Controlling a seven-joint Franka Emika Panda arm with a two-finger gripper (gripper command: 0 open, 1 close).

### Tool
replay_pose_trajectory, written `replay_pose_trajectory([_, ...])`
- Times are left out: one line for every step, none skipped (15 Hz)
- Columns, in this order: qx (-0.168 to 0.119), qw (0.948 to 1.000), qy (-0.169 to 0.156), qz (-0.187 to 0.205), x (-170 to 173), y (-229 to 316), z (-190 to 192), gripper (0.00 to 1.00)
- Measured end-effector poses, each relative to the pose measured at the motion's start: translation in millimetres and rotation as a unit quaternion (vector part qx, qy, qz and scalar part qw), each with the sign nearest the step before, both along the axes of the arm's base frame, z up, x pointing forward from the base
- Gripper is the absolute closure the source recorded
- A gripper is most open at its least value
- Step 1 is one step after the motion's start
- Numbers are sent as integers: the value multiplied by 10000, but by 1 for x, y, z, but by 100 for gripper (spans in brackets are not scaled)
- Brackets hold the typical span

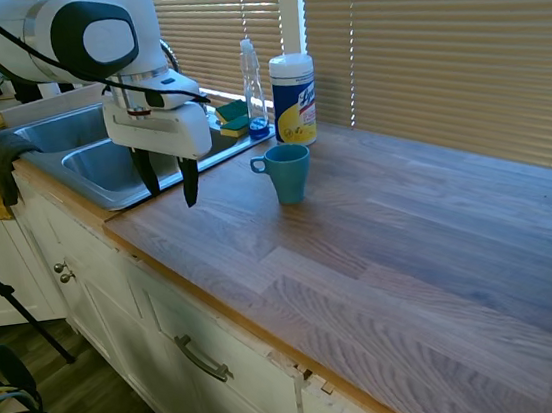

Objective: Put the mug in the sink

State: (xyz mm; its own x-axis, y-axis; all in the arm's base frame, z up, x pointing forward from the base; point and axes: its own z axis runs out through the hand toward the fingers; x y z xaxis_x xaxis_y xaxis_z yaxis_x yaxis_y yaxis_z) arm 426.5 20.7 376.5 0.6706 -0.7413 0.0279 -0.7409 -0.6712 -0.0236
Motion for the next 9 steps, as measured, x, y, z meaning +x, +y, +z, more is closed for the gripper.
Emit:
replay_pose_trajectory([0, 10000, 5, 0, 0, 0, 0, 0])
replay_pose_trajectory([0, 10000, 7, 0, 0, 0, 0, 0])
replay_pose_trajectory([9, 10000, 2, -15, 0, 0, 0, 0])
replay_pose_trajectory([45, 10000, -16, -59, 1, -2, 2, 0])
replay_pose_trajectory([91, 9999, -50, -125, 3, -5, 5, 0])
replay_pose_trajectory([127, 9997, -103, -206, 6, -10, 9, 0])
replay_pose_trajectory([166, 9992, -180, -328, 11, -18, 16, 0])
replay_pose_trajectory([203, 9984, -269, -457, 17, -26, 25, 0])
replay_pose_trajectory([235, 9975, -350, -571, 23, -34, 32, 0])
